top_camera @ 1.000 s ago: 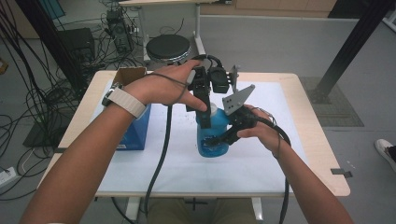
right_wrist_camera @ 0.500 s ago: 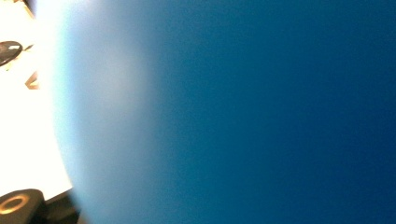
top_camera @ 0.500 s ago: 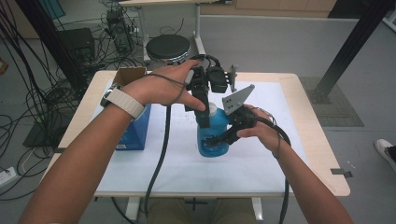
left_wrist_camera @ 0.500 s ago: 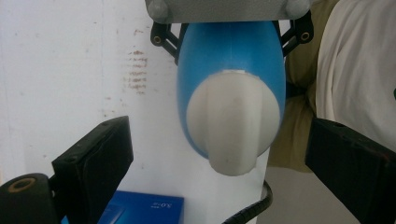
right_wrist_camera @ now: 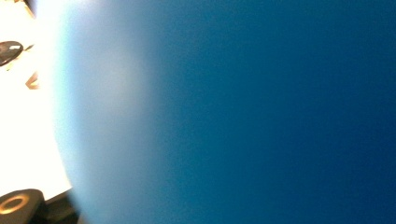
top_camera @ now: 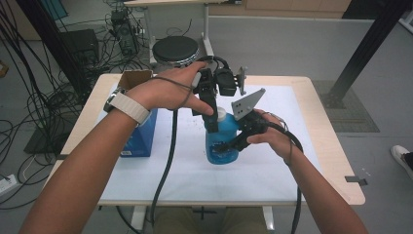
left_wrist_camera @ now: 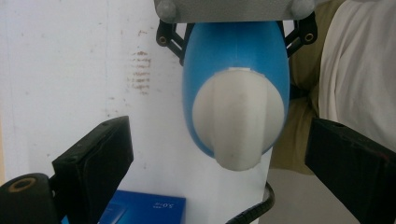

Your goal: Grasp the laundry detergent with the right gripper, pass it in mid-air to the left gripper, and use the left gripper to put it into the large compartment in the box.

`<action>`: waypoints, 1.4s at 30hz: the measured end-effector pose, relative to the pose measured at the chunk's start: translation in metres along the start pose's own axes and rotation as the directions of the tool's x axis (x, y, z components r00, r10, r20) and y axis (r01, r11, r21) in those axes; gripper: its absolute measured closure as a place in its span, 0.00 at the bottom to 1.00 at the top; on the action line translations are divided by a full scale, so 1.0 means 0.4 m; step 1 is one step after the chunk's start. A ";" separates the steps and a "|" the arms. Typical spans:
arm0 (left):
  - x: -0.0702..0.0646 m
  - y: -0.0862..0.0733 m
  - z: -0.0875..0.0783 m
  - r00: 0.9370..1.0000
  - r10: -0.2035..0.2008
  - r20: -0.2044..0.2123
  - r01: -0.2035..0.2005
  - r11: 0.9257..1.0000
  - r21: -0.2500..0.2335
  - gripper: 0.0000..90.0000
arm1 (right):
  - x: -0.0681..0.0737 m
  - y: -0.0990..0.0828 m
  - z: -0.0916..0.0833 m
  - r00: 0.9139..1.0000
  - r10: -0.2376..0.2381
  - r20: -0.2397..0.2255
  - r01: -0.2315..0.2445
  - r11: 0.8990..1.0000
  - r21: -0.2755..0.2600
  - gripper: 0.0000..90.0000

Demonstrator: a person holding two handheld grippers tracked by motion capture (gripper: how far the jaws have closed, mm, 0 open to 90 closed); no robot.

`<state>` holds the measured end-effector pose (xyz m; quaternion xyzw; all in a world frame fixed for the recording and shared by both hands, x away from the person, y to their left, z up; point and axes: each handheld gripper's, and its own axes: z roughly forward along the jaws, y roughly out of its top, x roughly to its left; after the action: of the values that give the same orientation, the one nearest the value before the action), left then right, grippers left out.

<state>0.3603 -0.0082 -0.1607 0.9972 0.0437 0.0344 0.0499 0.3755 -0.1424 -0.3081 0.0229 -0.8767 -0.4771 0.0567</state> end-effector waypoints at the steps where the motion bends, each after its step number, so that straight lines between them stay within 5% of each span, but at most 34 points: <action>1: 0.000 0.000 0.000 1.000 0.000 0.000 0.000 1.000 -0.001 0.09 | 0.000 0.000 0.000 1.000 -0.001 0.001 0.001 1.000 0.001 0.48; 42: 0.003 -0.002 -0.002 1.000 -0.007 -0.016 0.007 1.000 -0.006 0.09 | 0.000 -0.001 -0.004 1.000 0.000 0.007 0.000 1.000 0.004 0.48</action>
<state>0.3612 -0.0071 -0.1599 0.9966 0.0476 0.0425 0.0527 0.3755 -0.1441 -0.3077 0.0216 -0.8778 -0.4754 0.0537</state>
